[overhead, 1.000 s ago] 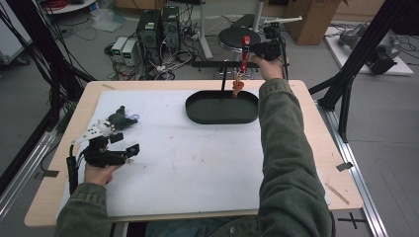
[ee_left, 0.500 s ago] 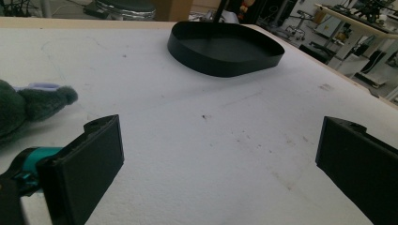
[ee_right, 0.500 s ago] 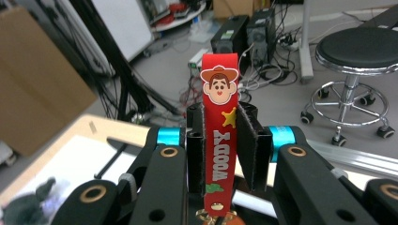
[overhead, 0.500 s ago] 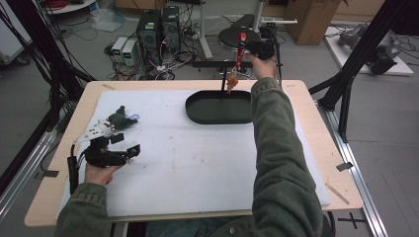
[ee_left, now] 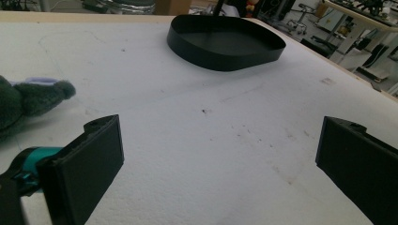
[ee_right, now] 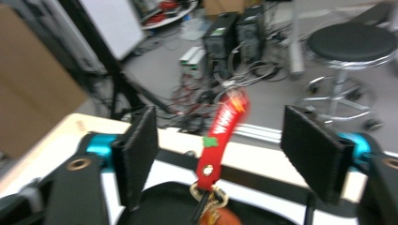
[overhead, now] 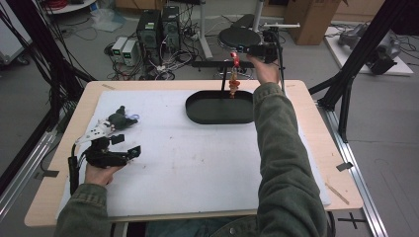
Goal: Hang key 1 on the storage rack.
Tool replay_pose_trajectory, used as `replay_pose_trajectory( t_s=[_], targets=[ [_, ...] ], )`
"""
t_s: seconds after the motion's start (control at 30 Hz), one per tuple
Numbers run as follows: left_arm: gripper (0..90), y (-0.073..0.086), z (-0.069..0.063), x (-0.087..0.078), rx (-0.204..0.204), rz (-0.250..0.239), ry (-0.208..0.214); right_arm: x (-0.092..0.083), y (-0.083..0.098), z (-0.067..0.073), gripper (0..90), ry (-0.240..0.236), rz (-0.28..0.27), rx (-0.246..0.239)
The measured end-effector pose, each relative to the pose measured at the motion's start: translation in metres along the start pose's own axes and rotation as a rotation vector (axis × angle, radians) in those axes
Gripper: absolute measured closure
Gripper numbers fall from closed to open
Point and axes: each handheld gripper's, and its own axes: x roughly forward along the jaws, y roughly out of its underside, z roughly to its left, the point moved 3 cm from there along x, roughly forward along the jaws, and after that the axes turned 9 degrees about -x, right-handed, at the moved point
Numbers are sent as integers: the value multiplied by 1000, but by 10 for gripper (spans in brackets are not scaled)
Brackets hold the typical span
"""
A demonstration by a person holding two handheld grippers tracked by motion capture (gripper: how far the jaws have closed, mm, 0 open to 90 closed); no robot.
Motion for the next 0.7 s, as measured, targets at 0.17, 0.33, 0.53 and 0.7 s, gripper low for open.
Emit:
replay_pose_trajectory(
  t_s=[0.17,0.33,0.53,0.7],
  targets=[
    [17,1,-2,2,10,15,5,-15,4,4,130,-43,-66,-1],
    [17,2,-3,1,16,21,-5,-25,9,9,103,-75,-61,-30],
    [17,3,-3,2,18,30,-9,-35,14,20,4,-74,-34,-122],
    [17,3,-4,2,25,32,-10,-42,23,26,3,-52,12,-167]
  ],
)
